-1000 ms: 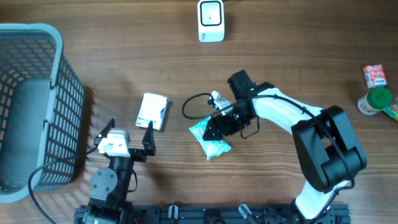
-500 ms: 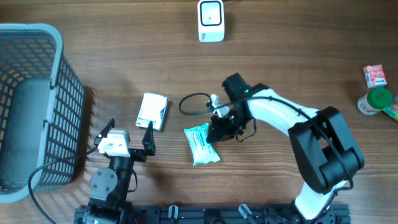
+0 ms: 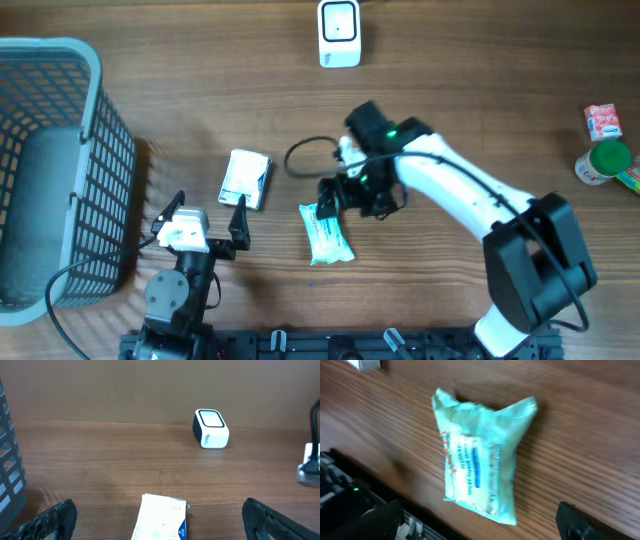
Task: Scan the item barcode
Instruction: 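Reach the right gripper down to the green wipes pack and grasp it, then lift the green wipes pack and hold it over the scanner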
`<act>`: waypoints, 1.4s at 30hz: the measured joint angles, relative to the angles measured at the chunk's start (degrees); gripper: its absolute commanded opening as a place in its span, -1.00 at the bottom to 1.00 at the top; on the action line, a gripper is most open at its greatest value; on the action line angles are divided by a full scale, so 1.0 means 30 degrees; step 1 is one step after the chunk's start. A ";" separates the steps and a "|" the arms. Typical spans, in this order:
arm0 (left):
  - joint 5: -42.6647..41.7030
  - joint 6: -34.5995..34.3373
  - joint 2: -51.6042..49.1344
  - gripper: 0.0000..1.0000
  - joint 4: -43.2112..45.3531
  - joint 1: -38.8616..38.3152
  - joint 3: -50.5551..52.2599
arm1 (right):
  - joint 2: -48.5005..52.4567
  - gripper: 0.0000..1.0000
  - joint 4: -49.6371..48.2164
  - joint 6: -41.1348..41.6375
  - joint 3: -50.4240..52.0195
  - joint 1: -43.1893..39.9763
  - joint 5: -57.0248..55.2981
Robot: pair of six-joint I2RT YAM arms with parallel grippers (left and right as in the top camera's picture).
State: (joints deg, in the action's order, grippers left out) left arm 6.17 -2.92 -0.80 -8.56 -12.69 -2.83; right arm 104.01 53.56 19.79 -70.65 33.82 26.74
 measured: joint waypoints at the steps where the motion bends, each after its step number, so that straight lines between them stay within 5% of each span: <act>1: 0.0000 0.0000 0.0000 1.00 0.0000 0.0000 0.0000 | 0.0000 0.91 -0.0095 0.0430 0.0000 0.0510 -0.0772; 6: -0.0007 -0.0007 0.0000 1.00 0.0000 0.0000 0.0000 | 0.0495 0.91 -0.1530 0.1902 0.0000 0.2470 -0.3679; 11: 0.0000 0.0000 0.0000 1.00 0.0015 0.0000 0.0000 | 0.2696 0.09 -0.1974 0.2237 -0.0197 0.3461 -0.4357; 20: 0.0000 -0.0007 0.0000 1.00 0.0007 0.0000 0.0000 | 0.3497 -0.02 0.1515 0.2040 -0.2033 0.2018 -0.4437; 28: 0.0000 0.0000 0.0000 1.00 0.0000 0.0000 0.0000 | 0.3519 0.14 0.0903 0.1698 -0.4772 -0.4583 -0.4590; 31: 0.0000 0.0000 0.0000 1.00 0.0000 0.0000 0.0000 | 0.3519 0.59 0.1122 0.1362 -0.4772 -0.5217 -0.4554; 32: -0.0007 0.0000 0.0000 1.00 0.0000 0.0000 0.0000 | 0.3519 0.93 0.1319 0.1166 -0.4772 -0.5158 -0.4415; 33: 0.0000 -0.0007 0.0000 1.00 0.0007 0.0000 0.0000 | 0.3519 0.99 0.1588 0.1115 -0.4772 -0.5034 -0.4299; 42: 0.0000 0.0000 0.0000 1.00 0.0000 0.0000 0.0000 | 0.3519 1.00 0.2506 0.2776 -0.4772 -0.1457 -0.7271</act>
State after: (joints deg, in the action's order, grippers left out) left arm 6.17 -2.92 -0.80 -8.56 -12.69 -2.83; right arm 114.56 61.08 28.12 -84.97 29.45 4.93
